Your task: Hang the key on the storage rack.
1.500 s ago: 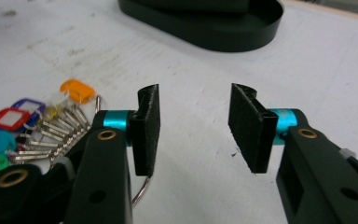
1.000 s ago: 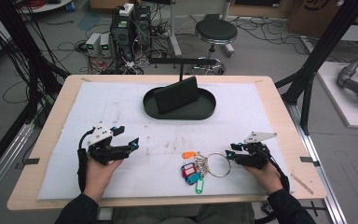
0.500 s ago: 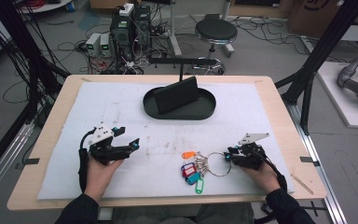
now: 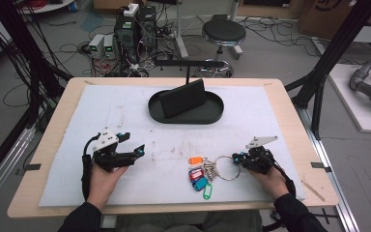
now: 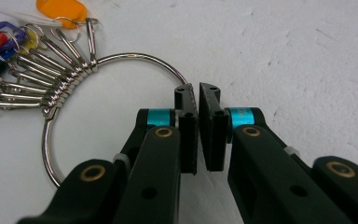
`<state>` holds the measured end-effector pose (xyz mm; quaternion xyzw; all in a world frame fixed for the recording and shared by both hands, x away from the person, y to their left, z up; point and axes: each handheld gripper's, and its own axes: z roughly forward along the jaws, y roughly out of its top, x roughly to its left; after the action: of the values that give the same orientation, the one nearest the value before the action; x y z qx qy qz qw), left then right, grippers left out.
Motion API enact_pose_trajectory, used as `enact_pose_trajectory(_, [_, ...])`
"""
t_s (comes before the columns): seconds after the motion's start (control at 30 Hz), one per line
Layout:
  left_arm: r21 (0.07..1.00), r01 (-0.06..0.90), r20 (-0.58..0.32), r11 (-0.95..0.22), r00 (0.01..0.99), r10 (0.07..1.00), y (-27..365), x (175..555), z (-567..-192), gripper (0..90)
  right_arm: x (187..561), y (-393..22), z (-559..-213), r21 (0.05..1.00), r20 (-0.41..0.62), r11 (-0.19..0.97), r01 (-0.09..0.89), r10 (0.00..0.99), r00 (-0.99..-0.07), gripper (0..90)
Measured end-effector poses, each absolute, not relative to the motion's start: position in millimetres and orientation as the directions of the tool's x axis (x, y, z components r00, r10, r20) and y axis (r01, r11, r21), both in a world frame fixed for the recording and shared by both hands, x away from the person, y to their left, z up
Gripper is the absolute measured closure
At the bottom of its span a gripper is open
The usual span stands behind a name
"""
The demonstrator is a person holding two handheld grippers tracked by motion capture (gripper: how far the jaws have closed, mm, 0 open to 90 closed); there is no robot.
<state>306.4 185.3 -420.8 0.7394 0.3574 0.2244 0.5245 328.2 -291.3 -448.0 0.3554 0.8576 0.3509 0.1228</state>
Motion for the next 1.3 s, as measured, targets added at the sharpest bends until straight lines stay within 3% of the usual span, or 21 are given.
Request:
enact_pose_trajectory(0.27, [0.935,0.295,-0.044,-0.197,0.647,0.761,185.5,304.8,-421.3,25.7,330.5,-289.2,-449.3,0.693,0.059,0.493,0.527,0.689,-0.722,82.7])
enact_pose_trajectory(0.53, [0.935,0.29,-0.04,-0.202,0.656,0.754,180.4,304.7,-421.4,25.8,329.6,-288.1,-448.5,0.696,0.015,0.514,0.501,0.687,-0.727,88.0])
enact_pose_trajectory(0.9, [0.934,0.292,-0.039,-0.205,0.656,0.754,180.0,304.6,-422.0,25.8,325.8,-300.6,-425.3,0.829,0.123,0.315,0.462,0.704,-0.699,88.0])
enact_pose_trajectory(1.3, [0.934,0.289,-0.038,-0.208,0.662,0.749,177.7,304.5,-421.8,25.8,318.4,-288.8,-417.4,0.854,0.192,0.251,0.456,0.662,-0.725,87.2])
